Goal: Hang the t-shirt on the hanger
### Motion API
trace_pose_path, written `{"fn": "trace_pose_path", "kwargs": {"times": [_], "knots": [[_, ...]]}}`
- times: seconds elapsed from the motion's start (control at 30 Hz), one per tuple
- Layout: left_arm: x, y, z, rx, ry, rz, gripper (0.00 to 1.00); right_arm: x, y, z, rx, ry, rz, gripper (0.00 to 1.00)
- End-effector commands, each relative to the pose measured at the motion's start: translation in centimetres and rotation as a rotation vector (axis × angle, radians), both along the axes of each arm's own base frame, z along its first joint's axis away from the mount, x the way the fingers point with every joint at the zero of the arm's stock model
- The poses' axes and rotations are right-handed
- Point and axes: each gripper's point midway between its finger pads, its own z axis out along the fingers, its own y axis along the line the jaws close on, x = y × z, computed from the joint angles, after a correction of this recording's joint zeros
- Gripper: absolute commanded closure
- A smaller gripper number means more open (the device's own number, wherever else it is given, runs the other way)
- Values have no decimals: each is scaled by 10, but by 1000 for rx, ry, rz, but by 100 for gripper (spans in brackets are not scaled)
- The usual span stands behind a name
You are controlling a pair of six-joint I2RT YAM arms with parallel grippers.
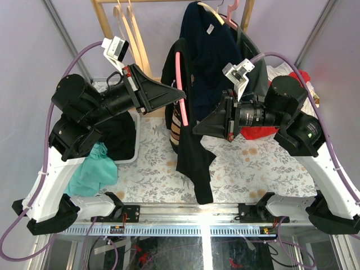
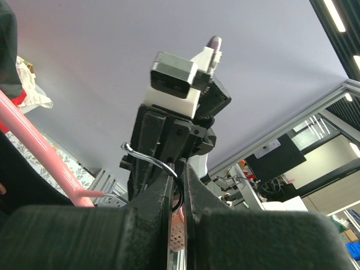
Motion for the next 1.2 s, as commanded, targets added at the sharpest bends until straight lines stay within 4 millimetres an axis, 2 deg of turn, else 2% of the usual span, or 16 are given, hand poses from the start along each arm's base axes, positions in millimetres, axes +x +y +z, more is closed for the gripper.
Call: {"fn": "trace_pose_path", "kwargs": {"times": [0.0,0.13,0.2,0.27,0.4,0.6,0.73,1.0,1.17], "knots": [[-2,6,21,-62,-120,22,100,-15,-13,21,35,-38,11,97],[-4,6,23,-66,-125,15,100,6,-19,3,-53,-53,-115,62],[-7,8,26,-73,-131,9,100,17,-21,-7,-92,-56,-173,51],[-12,9,29,-80,-134,-10,100,27,-21,-16,-119,-58,-215,46],[-21,10,32,-88,-141,-54,100,34,-12,-21,-119,-39,-199,43],[-31,11,28,-79,-144,-95,100,36,-9,-6,-37,-1,-146,41],[-34,12,26,-80,-146,-106,100,46,-8,-6,-18,33,-147,41],[-27,7,19,-67,-140,-98,100,42,-3,-3,18,79,-82,41],[-16,-2,12,-67,-127,-107,100,42,1,-15,1,132,-65,43]]}}
